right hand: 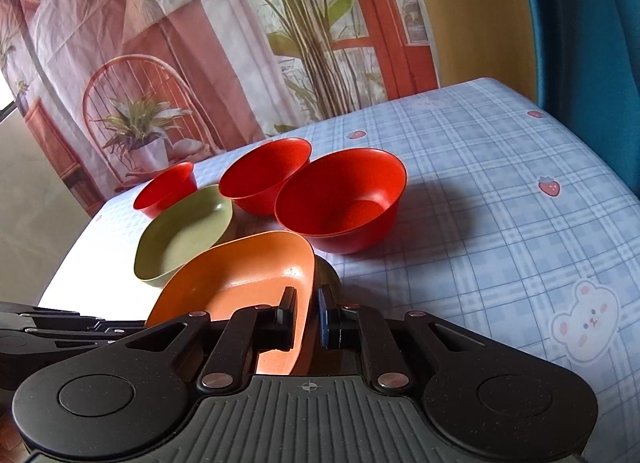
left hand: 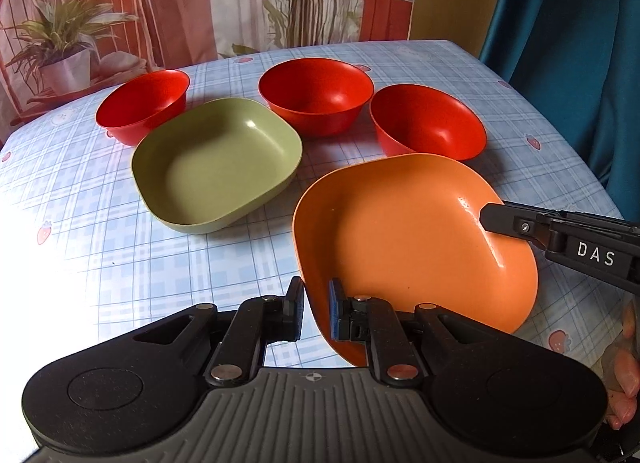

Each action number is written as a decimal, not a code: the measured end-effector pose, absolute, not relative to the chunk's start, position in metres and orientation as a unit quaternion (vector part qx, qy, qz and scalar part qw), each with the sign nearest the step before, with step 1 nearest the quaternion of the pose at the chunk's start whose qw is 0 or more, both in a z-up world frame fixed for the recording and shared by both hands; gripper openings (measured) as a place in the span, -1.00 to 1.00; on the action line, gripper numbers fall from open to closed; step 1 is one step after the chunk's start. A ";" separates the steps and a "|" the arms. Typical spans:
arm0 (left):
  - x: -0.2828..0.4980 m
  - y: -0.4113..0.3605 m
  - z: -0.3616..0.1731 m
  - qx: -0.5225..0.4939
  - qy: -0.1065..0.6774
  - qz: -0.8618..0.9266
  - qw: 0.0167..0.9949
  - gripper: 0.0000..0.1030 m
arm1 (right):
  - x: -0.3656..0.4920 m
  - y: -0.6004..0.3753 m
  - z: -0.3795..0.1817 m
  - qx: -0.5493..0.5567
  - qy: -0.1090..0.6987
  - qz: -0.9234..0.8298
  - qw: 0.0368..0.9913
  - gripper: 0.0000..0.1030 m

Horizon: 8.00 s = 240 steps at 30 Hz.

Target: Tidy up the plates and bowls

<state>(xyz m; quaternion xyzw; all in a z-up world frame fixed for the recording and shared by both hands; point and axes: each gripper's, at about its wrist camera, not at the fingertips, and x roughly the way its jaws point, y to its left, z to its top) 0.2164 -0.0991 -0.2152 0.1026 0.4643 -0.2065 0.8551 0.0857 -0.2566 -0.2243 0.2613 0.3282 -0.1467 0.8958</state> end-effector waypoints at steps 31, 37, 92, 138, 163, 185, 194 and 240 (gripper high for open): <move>0.214 -0.097 -0.223 0.079 0.476 -0.210 0.850 -0.73 | 0.089 -0.254 -0.230 0.225 0.341 -0.173 0.896 -0.60; 0.213 -0.094 -0.223 0.071 0.476 -0.211 0.851 -0.72 | 0.084 -0.252 -0.221 0.213 0.328 -0.174 0.904 -0.85; 0.331 0.000 -0.226 -0.049 0.445 -0.095 0.889 -0.68 | 0.268 -0.232 -0.221 0.173 0.394 -0.089 0.899 -0.72; 0.267 -0.014 -0.186 -0.027 0.391 -0.144 0.909 -0.74 | 0.201 -0.214 -0.180 0.189 0.361 -0.084 0.909 -0.88; 0.209 -0.108 -0.206 0.089 0.407 -0.188 0.889 -0.73 | 0.070 -0.254 -0.206 0.254 0.322 -0.148 0.900 -0.84; 0.212 -0.115 -0.216 0.101 0.419 -0.189 0.882 -0.73 | 0.067 -0.253 -0.224 0.256 0.344 -0.152 0.891 -0.82; 0.212 -0.115 -0.218 0.096 0.416 -0.187 0.885 -0.73 | 0.069 -0.252 -0.228 0.248 0.349 -0.154 0.890 -0.81; 0.185 -0.099 -0.213 0.042 0.376 -0.191 0.906 -0.75 | 0.069 -0.236 -0.221 0.186 0.321 -0.160 0.915 -0.62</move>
